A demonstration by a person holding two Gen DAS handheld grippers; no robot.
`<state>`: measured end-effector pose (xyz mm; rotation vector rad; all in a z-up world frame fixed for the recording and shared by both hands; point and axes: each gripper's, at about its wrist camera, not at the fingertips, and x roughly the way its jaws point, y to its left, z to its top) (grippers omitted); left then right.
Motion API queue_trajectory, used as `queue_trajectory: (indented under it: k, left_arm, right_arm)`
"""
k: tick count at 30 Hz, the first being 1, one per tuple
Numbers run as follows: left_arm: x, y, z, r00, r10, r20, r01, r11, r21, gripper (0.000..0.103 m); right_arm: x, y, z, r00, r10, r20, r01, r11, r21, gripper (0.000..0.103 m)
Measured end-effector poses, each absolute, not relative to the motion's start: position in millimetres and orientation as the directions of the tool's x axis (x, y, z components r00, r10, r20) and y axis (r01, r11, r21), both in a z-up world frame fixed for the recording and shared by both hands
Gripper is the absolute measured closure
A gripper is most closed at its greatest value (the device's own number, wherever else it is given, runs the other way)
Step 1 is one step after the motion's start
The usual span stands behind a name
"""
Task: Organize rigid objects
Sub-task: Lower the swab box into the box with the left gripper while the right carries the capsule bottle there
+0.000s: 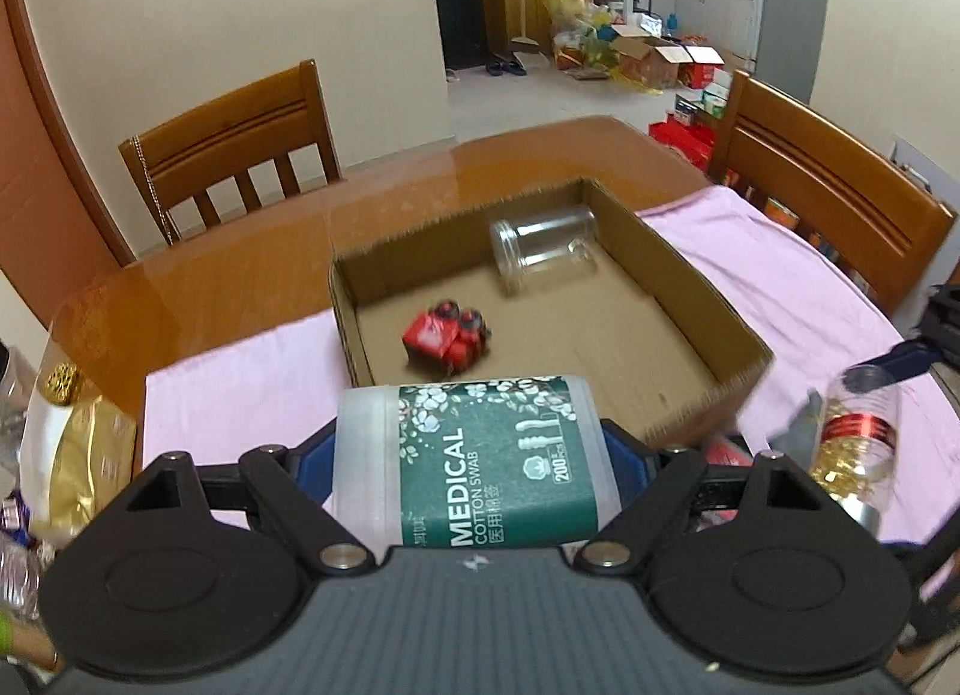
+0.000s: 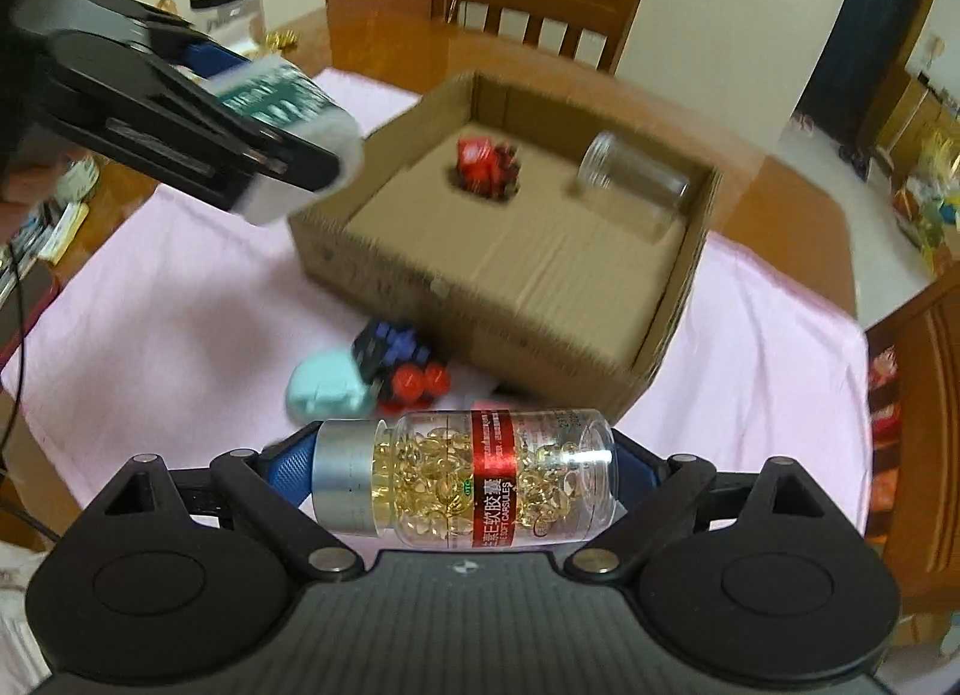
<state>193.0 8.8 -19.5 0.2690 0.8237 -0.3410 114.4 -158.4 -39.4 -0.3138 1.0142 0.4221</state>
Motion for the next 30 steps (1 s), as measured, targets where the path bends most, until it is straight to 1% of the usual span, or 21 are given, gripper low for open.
queue_trajectory:
  k: [5,8,10,12,17,21,25,29,30]
  left_arm:
    - [219.3,-3.3,-29.0,0.663,-0.189,-0.724,0.37,0.924,0.098,0.019]
    - [234.2,-6.1,-42.6,0.685,-0.162,-0.71,0.331,0.938,0.105,0.018]
    - [241.0,-5.8,-52.4,0.687,-0.151,-0.711,0.319,0.941,0.109,0.011]
    - [241.5,-3.5,-58.4,0.682,-0.132,-0.719,0.312,0.942,0.123,0.01]
    - [221.3,10.7,-52.0,0.676,-0.133,-0.724,0.298,0.949,0.104,0.01]
    - [201.5,27.1,-47.1,0.677,-0.105,-0.728,0.254,0.962,0.097,0.01]
    - [186.7,43.8,-45.3,0.675,-0.08,-0.733,0.203,0.976,0.081,0.01]
    - [177.0,56.4,-47.0,0.667,-0.067,-0.742,0.176,0.982,0.07,0.01]
    - [175.2,59.2,-47.8,0.666,-0.062,-0.744,0.168,0.983,0.069,0.009]
  right_arm:
    - [132.6,-162.1,-25.2,0.501,0.184,-0.846,-0.466,0.881,-0.084,0.007]
    - [140.1,-162.8,-19.2,0.52,0.178,-0.835,-0.462,0.881,-0.1,0.007]
    - [145.0,-162.4,-17.8,0.528,0.172,-0.832,-0.458,0.883,-0.107,0.007]
    - [148.4,-162.4,-17.5,0.533,0.169,-0.829,-0.458,0.881,-0.115,0.007]
    - [162.6,-165.7,-17.0,0.514,0.199,-0.835,-0.45,0.891,-0.065,0.007]
    - [183.3,-165.4,-17.7,0.497,0.228,-0.837,-0.439,0.898,-0.016,0.007]
    - [216.7,-164.1,-22.2,0.481,0.259,-0.838,-0.41,0.911,0.046,0.007]
    - [256.5,-159.3,-28.2,0.501,0.247,-0.829,-0.369,0.928,0.053,0.007]
    - [266.9,-158.8,-31.4,0.514,0.238,-0.824,-0.353,0.934,0.049,0.003]
